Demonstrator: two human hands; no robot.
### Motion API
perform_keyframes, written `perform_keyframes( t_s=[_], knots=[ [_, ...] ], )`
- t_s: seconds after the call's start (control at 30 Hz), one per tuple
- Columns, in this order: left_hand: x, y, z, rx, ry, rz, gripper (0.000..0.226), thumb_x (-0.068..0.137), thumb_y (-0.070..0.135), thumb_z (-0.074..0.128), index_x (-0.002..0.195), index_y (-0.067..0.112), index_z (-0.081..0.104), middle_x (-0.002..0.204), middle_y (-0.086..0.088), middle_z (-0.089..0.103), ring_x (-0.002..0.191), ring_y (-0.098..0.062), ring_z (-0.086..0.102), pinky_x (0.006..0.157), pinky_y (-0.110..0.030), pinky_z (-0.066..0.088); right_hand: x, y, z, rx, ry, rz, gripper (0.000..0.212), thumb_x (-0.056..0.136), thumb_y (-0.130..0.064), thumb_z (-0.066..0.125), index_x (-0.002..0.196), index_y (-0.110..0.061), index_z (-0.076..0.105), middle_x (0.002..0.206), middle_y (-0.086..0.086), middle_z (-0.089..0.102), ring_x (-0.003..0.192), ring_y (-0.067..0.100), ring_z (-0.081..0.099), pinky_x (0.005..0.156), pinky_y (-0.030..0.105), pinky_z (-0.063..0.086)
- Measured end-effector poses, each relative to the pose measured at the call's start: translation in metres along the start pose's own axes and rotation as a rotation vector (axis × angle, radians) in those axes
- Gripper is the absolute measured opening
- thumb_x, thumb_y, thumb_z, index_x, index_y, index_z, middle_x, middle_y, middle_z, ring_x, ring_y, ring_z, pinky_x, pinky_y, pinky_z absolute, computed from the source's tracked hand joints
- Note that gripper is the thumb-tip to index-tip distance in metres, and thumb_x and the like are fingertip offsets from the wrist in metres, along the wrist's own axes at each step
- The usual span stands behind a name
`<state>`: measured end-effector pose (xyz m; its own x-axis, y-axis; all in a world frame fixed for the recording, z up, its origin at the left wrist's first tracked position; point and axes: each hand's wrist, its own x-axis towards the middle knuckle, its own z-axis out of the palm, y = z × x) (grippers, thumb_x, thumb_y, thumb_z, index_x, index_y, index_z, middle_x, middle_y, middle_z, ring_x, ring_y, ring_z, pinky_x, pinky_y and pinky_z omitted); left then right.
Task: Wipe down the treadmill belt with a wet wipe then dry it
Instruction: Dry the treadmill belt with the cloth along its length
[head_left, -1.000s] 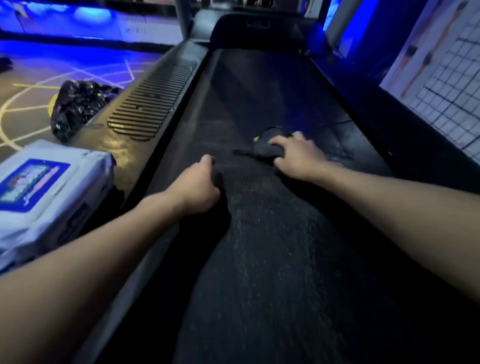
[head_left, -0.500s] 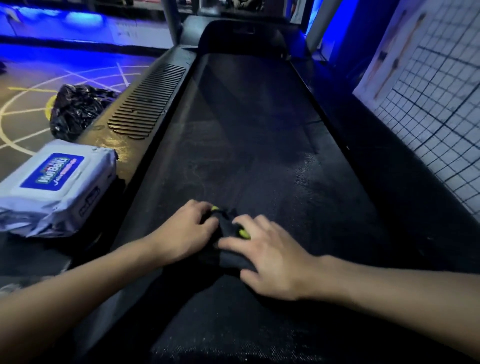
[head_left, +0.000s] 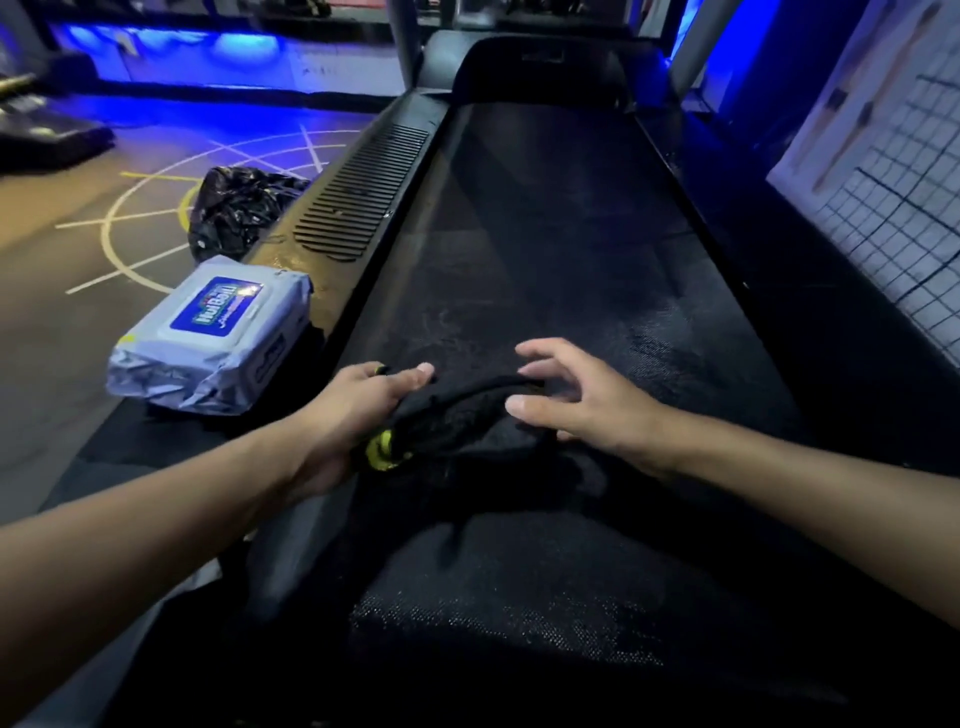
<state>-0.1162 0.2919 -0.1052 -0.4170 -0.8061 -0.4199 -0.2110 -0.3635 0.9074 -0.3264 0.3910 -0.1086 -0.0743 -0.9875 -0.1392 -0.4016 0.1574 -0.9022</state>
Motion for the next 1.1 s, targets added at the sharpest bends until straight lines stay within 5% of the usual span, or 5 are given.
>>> perform_keyframes(
  t_s=[0.13, 0.37, 0.57, 0.83, 1.1],
  knots=[
    [-0.001, -0.005, 0.001, -0.052, -0.086, -0.121, 0.034, 0.100, 0.034, 0.045, 0.113, 0.010, 0.065, 0.108, -0.013, 0.070, 0.093, -0.028, 0.065, 0.072, -0.038, 0.057, 0.003, 0.006, 0.004, -0.221, -0.220, -0.023, 0.093, 0.073, -0.038, 0.087, 0.146, -0.045, 0.032, 0.146, -0.009, 0.043, 0.136, 0.003, 0.041, 0.115, 0.028, 0.034],
    [0.003, 0.010, -0.001, -0.047, -0.266, -0.021, 0.042, 0.078, 0.065, 0.057, 0.093, 0.028, 0.068, 0.084, 0.001, 0.064, 0.070, -0.015, 0.058, 0.069, -0.032, 0.040, 0.023, 0.006, 0.005, 0.216, 0.003, 0.016, 0.037, 0.083, -0.030, 0.074, 0.118, -0.023, 0.067, 0.111, 0.002, 0.075, 0.107, 0.021, 0.070, 0.102, 0.044, 0.051],
    [0.008, -0.003, 0.001, 0.068, -0.100, 0.111, 0.032, 0.084, 0.012, 0.072, 0.115, 0.005, 0.064, 0.105, -0.014, 0.073, 0.099, -0.032, 0.069, 0.089, -0.047, 0.056, 0.026, 0.008, 0.000, 0.436, -0.064, 0.247, 0.029, 0.092, -0.030, 0.065, 0.115, -0.011, 0.068, 0.114, 0.010, 0.073, 0.108, 0.022, 0.069, 0.096, 0.036, 0.053],
    [0.017, -0.004, 0.007, 0.005, 0.031, 0.261, 0.008, 0.095, 0.017, 0.062, 0.100, 0.012, 0.063, 0.096, -0.009, 0.070, 0.076, -0.013, 0.066, 0.064, -0.022, 0.055, 0.055, 0.007, -0.020, 0.141, 0.414, 0.268, 0.033, 0.093, -0.047, 0.057, 0.113, -0.022, 0.062, 0.097, -0.006, 0.059, 0.091, 0.017, 0.057, 0.078, 0.033, 0.043],
    [0.020, -0.001, 0.007, -0.138, -0.004, 0.243, 0.017, 0.101, 0.017, 0.050, 0.084, 0.018, 0.050, 0.077, -0.002, 0.057, 0.061, -0.011, 0.054, 0.052, -0.022, 0.045, 0.051, 0.004, -0.002, -0.271, 0.138, 0.329, 0.035, 0.080, -0.040, 0.081, 0.099, -0.022, 0.059, 0.093, 0.003, 0.061, 0.073, 0.016, 0.054, 0.063, 0.028, 0.043]
  ],
)
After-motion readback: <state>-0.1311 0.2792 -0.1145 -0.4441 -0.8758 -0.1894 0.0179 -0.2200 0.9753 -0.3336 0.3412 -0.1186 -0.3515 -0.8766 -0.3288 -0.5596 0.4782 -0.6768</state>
